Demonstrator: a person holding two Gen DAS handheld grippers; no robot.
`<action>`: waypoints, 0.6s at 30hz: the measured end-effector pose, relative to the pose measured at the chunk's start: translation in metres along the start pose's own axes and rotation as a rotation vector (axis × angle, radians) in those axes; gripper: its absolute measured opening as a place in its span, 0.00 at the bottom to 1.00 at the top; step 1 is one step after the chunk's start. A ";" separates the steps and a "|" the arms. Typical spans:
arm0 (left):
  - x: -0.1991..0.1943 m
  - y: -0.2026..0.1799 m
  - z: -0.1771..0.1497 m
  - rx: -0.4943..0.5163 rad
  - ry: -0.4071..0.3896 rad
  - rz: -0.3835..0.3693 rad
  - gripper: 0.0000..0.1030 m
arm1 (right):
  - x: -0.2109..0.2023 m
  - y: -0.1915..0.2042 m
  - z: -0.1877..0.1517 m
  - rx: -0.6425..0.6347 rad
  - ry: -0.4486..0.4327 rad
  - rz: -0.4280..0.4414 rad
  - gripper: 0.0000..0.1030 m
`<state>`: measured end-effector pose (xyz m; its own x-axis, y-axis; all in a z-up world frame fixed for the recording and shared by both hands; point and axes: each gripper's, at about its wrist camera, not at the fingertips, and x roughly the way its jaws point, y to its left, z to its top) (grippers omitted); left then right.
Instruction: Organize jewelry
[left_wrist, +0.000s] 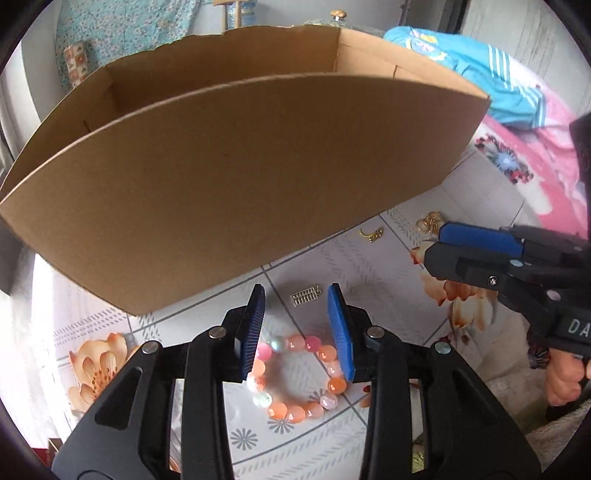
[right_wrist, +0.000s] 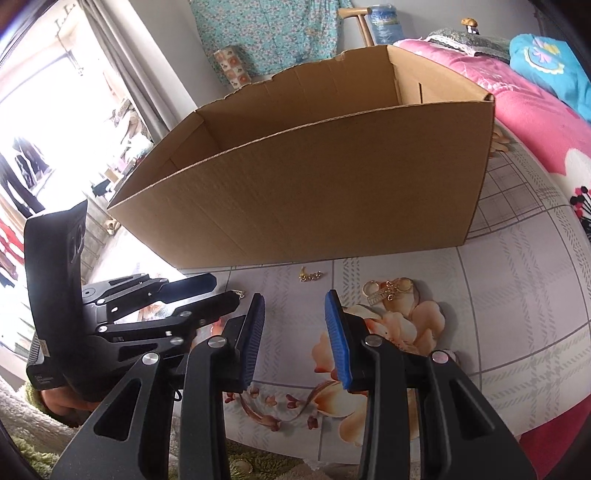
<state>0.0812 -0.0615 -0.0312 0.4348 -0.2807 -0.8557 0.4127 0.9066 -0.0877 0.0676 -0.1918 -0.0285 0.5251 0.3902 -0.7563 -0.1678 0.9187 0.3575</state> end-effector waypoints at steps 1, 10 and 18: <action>0.001 -0.002 0.000 0.003 -0.002 0.005 0.32 | 0.001 0.001 0.001 -0.004 -0.001 0.000 0.33; 0.006 -0.009 0.002 0.039 0.001 0.075 0.12 | 0.004 -0.003 0.007 -0.015 -0.013 -0.001 0.33; 0.002 -0.002 -0.002 0.043 -0.012 0.062 0.11 | 0.003 -0.004 0.006 -0.030 -0.020 -0.017 0.33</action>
<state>0.0797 -0.0629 -0.0338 0.4701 -0.2286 -0.8525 0.4187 0.9080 -0.0126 0.0748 -0.1942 -0.0291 0.5444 0.3738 -0.7510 -0.1838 0.9266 0.3279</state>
